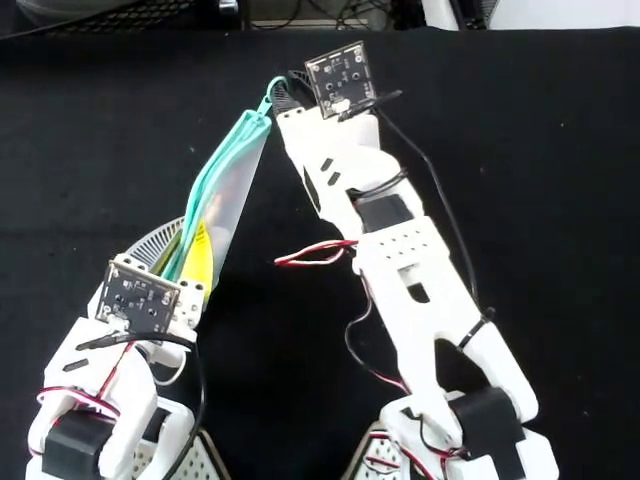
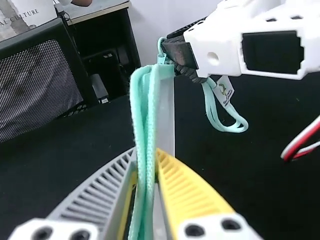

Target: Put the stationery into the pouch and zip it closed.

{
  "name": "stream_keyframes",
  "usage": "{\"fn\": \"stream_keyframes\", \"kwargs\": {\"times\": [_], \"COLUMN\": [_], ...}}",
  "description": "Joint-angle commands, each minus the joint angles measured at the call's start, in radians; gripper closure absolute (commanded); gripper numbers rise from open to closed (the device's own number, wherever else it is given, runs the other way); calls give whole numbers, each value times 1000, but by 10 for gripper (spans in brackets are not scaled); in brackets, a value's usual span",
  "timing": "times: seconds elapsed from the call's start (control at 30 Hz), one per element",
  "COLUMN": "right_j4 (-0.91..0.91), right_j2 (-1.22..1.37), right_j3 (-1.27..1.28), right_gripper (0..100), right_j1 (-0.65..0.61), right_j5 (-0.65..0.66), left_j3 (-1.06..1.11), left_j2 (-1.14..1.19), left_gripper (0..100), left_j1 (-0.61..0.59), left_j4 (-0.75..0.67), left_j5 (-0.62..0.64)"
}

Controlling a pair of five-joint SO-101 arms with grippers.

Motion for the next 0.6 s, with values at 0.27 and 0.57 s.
{"fn": "stream_keyframes", "kwargs": {"times": [0.27, 0.57], "right_j4": [394, 569], "right_j2": [-294, -746], "right_j3": [-117, -104], "right_gripper": [726, 790], "right_j1": [-147, -209], "right_j5": [-11, -2], "left_j3": [-2, -2], "left_j2": [-3, -3], "left_gripper": [970, 970], "left_j1": [-5, -5], "left_j4": [31, 31], "left_j5": [-9, -9]}}
